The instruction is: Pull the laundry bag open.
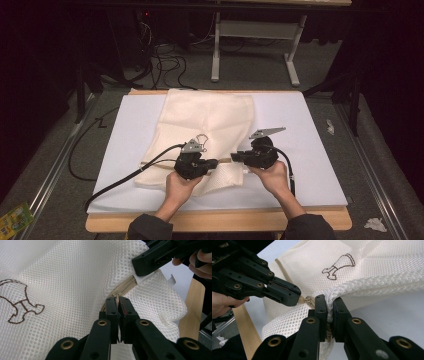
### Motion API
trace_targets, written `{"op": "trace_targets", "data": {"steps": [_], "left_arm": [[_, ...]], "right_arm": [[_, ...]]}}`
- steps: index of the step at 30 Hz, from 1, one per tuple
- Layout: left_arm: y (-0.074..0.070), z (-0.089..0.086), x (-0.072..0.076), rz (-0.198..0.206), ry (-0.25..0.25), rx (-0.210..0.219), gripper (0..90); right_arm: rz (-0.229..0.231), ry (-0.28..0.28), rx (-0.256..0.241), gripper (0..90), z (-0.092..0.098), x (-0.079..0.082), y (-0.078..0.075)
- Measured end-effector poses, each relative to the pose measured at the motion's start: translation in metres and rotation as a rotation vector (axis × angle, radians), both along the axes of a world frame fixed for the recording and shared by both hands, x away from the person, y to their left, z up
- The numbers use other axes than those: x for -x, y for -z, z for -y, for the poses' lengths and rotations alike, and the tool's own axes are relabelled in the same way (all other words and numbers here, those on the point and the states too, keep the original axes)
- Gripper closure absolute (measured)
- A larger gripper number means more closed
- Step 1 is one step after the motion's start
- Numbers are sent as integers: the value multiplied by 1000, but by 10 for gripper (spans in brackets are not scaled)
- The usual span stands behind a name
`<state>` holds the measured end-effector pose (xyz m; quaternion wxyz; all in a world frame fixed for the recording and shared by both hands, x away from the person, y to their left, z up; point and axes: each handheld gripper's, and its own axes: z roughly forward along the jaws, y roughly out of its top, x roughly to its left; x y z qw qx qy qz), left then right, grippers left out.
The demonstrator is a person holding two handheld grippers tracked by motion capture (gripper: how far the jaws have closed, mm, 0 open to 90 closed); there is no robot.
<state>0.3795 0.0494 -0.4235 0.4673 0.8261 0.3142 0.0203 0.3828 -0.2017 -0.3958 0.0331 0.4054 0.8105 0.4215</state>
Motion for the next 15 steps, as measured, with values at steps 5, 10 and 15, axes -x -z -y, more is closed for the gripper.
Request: {"op": "trace_targets", "data": {"steps": [5,10,15], "left_arm": [[2,-1,0,-3,-3,-7,873],[2,-1,0,-5,0,-3,872],[4,0,0,-10,7,-3,872]], "right_arm": [[-3,4,-9,862,3,-1,2],[-7,3,-7,862,4,-1,2],[-7,2,-12,862,5,0,4]]}}
